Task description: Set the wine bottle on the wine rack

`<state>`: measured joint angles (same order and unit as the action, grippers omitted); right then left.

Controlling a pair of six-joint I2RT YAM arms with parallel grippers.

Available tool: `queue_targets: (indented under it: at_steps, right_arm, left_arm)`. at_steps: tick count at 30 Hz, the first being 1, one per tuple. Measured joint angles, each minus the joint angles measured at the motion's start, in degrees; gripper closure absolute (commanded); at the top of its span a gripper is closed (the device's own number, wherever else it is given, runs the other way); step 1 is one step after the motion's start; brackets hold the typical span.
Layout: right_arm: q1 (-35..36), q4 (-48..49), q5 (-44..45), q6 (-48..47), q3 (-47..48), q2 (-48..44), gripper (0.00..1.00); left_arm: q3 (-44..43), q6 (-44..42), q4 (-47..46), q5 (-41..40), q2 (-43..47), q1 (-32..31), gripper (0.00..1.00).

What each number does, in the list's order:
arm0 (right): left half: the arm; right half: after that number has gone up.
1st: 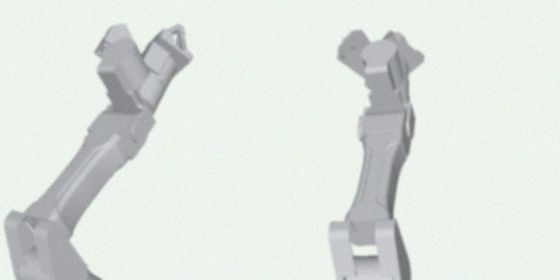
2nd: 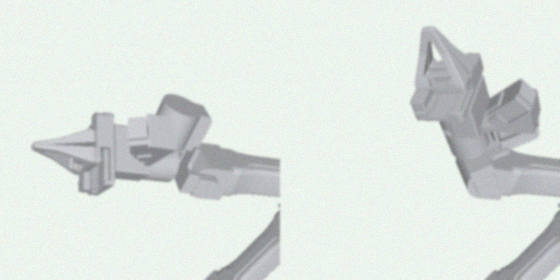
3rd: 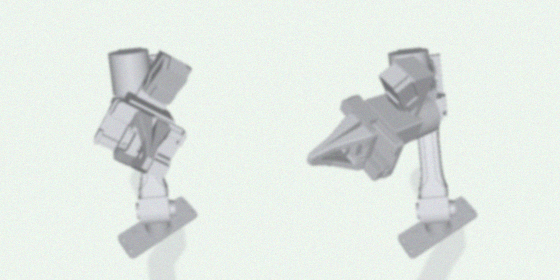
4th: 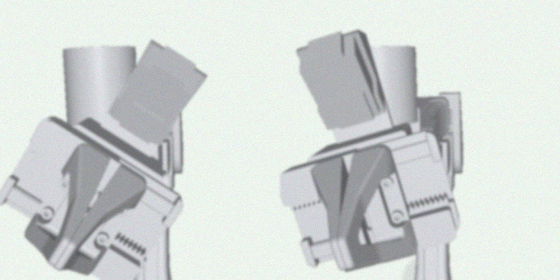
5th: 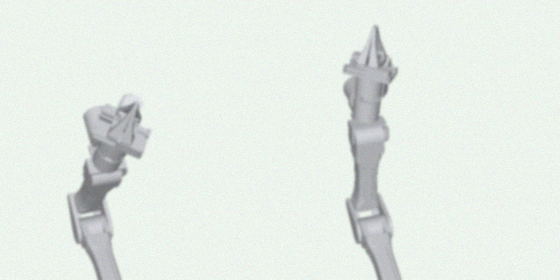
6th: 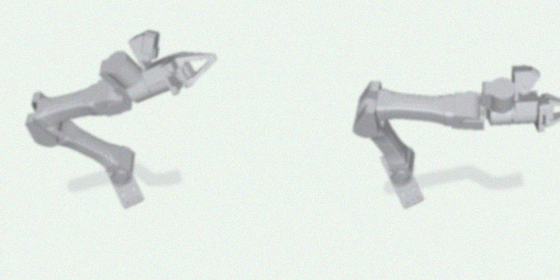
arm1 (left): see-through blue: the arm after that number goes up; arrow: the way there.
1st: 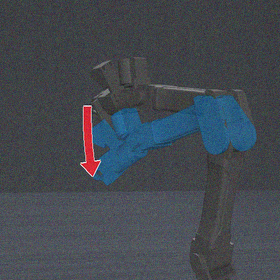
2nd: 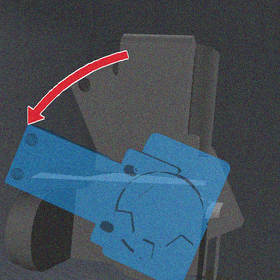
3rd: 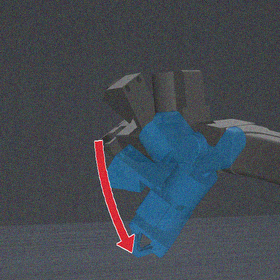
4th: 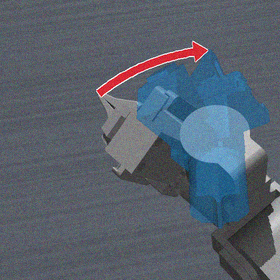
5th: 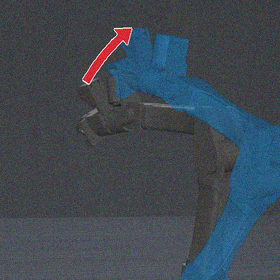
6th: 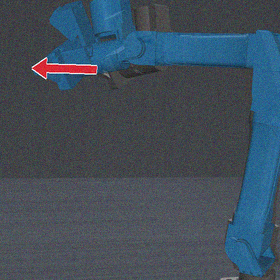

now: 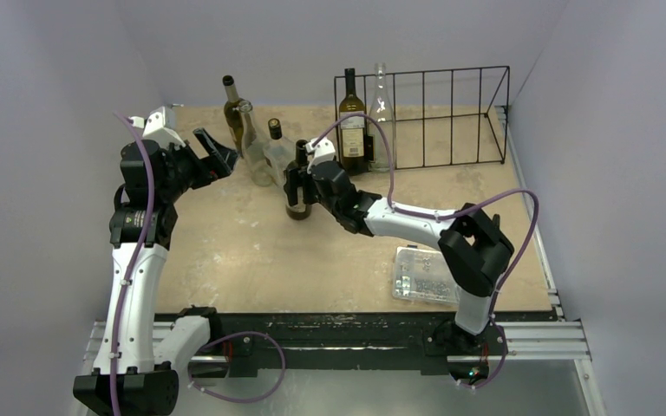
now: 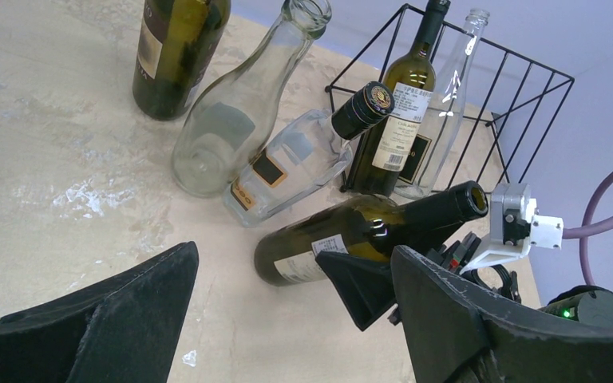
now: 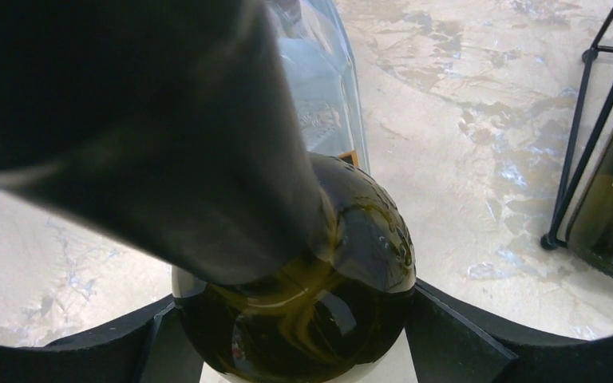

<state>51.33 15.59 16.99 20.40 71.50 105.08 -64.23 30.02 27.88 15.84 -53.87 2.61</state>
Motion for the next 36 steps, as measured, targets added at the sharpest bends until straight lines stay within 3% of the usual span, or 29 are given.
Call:
queue_targets:
  at_steps: [8,21,28,36]
  right_arm:
    - [0.0,-2.6,0.1,0.0,-1.0,-2.2,0.71]
    - [-2.2,-4.9,0.1,0.1,-5.0,-6.9,1.00]
    - [-6.1,-5.5,-0.1,0.2,-8.3,-11.5,1.00]
    - [-15.5,-6.3,1.6,-0.7,-13.6,-21.2,1.00]
  left_arm:
    - [0.0,0.0,0.0,0.0,0.0,0.0,0.10]
    - [0.0,0.0,0.0,0.0,0.0,0.0,0.10]
    - [0.0,0.0,0.0,0.0,0.0,0.0,0.10]
    - [0.0,0.0,0.0,0.0,0.0,0.0,0.10]
